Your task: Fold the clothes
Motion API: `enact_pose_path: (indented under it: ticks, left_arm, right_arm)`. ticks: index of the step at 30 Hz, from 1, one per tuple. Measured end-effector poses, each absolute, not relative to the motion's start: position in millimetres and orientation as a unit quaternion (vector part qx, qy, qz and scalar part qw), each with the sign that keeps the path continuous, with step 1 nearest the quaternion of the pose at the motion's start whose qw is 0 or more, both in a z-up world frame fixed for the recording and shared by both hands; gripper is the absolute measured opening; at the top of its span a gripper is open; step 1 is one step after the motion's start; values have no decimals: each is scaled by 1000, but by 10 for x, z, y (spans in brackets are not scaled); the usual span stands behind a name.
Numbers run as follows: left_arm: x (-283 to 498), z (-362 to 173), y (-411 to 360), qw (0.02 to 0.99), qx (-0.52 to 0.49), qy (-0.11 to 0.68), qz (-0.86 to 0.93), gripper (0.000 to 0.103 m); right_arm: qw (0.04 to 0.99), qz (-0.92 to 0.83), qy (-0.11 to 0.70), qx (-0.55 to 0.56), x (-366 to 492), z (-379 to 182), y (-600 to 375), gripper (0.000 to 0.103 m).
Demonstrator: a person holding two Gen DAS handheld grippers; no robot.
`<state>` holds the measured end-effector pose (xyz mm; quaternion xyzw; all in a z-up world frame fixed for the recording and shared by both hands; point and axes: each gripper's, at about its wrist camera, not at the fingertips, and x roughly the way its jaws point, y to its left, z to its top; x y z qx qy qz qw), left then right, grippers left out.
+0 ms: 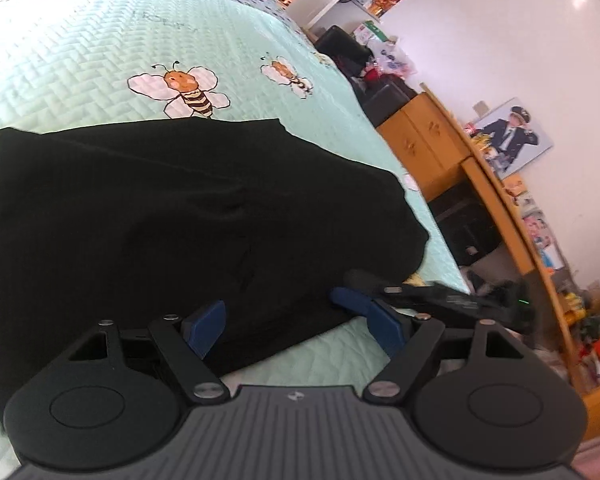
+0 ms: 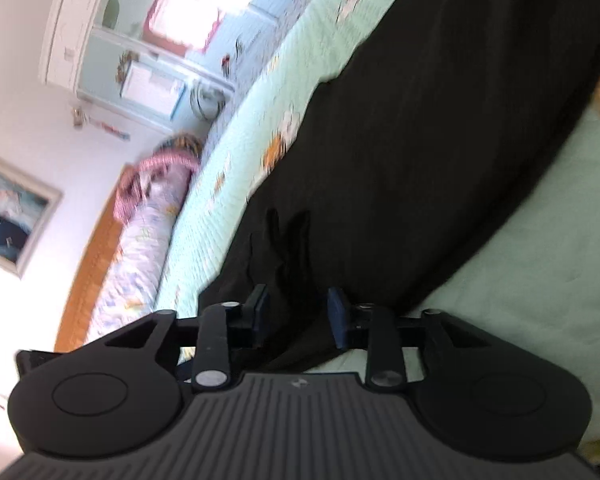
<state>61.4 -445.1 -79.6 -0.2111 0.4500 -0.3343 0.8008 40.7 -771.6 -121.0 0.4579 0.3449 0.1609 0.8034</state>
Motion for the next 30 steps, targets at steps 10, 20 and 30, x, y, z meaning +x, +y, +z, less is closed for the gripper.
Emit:
enact_pose_path:
  ticks: [10,20,30]
  left_arm:
    - [648,-987,-4492,794,-228,470,-311,81]
    - [665,-972,-4521,793,-235,481,-290,81]
    - [683,-994,-4555,795,-237,481,-285,85]
  right_arm:
    - [834,60,257,484,-3,-1067,-8734,50]
    - [818,-57,158,550,-390,-1227,-9360,67]
    - [814,-93,225,527,126,-1204,-9587,67]
